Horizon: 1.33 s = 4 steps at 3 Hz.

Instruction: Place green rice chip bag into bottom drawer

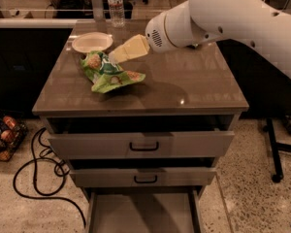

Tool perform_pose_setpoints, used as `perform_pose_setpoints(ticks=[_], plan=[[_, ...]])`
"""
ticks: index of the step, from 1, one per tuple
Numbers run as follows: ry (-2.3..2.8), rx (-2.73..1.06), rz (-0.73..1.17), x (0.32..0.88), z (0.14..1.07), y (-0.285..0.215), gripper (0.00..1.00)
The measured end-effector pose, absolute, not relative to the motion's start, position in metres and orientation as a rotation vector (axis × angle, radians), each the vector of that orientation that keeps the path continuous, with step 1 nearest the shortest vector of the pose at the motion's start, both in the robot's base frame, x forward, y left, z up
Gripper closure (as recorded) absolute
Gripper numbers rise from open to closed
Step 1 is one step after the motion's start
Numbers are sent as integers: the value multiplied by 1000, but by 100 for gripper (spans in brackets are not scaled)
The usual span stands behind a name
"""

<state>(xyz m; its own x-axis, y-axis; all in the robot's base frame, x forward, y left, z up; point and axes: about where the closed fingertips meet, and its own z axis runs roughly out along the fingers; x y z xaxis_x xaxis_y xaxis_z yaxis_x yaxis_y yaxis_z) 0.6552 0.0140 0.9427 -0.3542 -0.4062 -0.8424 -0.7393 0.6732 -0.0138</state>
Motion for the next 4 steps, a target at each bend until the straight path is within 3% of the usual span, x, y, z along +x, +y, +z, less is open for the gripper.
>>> perform_pose_setpoints(ticks=[4], plan=[[2097, -847, 472, 708, 887, 81, 0]])
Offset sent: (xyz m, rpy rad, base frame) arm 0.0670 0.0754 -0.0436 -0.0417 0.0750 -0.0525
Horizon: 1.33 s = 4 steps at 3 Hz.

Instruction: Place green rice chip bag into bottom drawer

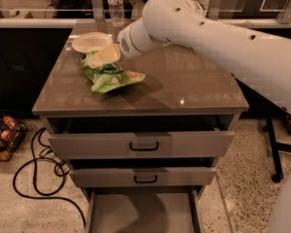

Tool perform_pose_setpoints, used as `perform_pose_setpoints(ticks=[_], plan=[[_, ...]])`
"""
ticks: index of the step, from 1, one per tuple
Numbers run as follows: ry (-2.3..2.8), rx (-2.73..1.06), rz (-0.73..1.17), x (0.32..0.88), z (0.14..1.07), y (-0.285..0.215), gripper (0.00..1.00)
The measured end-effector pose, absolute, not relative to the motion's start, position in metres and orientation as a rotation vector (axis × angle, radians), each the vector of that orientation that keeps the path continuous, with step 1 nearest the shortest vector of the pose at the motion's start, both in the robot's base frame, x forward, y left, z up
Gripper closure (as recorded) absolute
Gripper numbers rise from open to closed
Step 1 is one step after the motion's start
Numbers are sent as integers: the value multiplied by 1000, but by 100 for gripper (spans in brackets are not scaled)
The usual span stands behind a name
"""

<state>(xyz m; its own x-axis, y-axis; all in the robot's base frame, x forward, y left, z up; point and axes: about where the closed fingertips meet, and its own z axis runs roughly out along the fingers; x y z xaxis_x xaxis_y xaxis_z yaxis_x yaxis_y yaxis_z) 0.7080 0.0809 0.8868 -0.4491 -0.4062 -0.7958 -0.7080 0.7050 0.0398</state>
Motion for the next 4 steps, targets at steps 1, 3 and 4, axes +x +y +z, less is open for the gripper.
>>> perform_pose_setpoints(ticks=[1, 3, 4], plan=[[2127, -842, 466, 699, 870, 90, 0], [2159, -848, 474, 688, 850, 95, 49], [2159, -850, 475, 688, 850, 97, 71]])
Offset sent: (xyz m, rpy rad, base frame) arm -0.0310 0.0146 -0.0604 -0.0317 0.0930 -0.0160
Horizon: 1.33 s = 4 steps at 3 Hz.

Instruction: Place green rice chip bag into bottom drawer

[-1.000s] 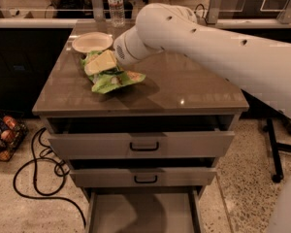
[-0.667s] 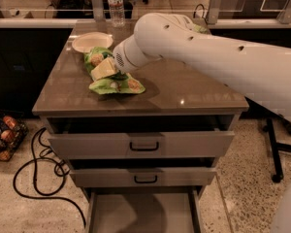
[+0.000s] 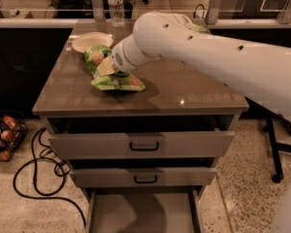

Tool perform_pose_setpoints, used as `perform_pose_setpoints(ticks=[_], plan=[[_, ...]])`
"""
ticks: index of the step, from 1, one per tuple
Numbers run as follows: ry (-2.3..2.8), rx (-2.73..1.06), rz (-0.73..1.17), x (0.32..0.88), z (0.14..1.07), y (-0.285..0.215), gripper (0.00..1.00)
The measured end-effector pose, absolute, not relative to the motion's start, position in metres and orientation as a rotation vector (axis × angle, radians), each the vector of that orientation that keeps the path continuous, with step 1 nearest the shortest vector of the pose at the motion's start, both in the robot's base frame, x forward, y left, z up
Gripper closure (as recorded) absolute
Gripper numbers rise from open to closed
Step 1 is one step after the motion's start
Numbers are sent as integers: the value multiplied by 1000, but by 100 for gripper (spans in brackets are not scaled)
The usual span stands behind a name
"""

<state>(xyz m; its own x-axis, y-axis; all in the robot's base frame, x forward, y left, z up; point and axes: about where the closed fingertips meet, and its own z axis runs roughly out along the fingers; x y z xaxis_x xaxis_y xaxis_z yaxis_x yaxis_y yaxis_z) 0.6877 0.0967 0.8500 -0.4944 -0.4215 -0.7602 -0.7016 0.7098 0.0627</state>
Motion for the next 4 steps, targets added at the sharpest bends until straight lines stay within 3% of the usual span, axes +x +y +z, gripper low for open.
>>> perform_pose_setpoints(ticks=[1, 2, 4], plan=[[2159, -853, 476, 687, 850, 98, 95], [2158, -853, 476, 687, 851, 98, 100], [2158, -853, 476, 687, 851, 98, 100]])
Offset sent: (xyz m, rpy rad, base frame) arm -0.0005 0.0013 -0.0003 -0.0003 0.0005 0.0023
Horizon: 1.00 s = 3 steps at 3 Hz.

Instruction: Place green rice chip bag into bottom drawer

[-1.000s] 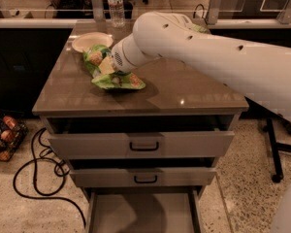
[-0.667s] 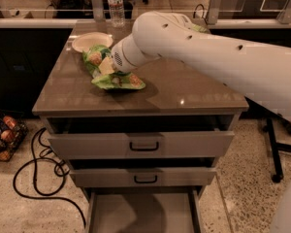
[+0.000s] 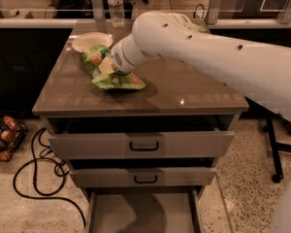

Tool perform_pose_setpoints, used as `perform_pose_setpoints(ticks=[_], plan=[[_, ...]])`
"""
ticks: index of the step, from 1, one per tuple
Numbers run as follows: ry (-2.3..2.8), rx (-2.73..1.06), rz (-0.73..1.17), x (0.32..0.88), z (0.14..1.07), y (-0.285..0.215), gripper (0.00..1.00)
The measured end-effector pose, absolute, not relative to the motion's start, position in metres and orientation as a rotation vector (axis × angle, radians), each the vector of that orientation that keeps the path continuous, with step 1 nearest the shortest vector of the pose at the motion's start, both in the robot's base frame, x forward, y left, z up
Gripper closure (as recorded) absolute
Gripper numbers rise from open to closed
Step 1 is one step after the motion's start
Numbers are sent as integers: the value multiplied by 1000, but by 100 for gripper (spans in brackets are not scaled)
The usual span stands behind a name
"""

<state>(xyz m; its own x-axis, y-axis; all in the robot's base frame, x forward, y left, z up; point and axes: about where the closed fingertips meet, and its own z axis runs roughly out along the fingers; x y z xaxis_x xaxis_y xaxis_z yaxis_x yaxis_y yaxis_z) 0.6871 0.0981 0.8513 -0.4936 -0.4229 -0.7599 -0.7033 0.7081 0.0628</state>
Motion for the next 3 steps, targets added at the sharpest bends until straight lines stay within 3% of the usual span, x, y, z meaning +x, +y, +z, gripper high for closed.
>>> perform_pose_setpoints(ticks=[3], plan=[[2158, -854, 476, 687, 852, 98, 100]])
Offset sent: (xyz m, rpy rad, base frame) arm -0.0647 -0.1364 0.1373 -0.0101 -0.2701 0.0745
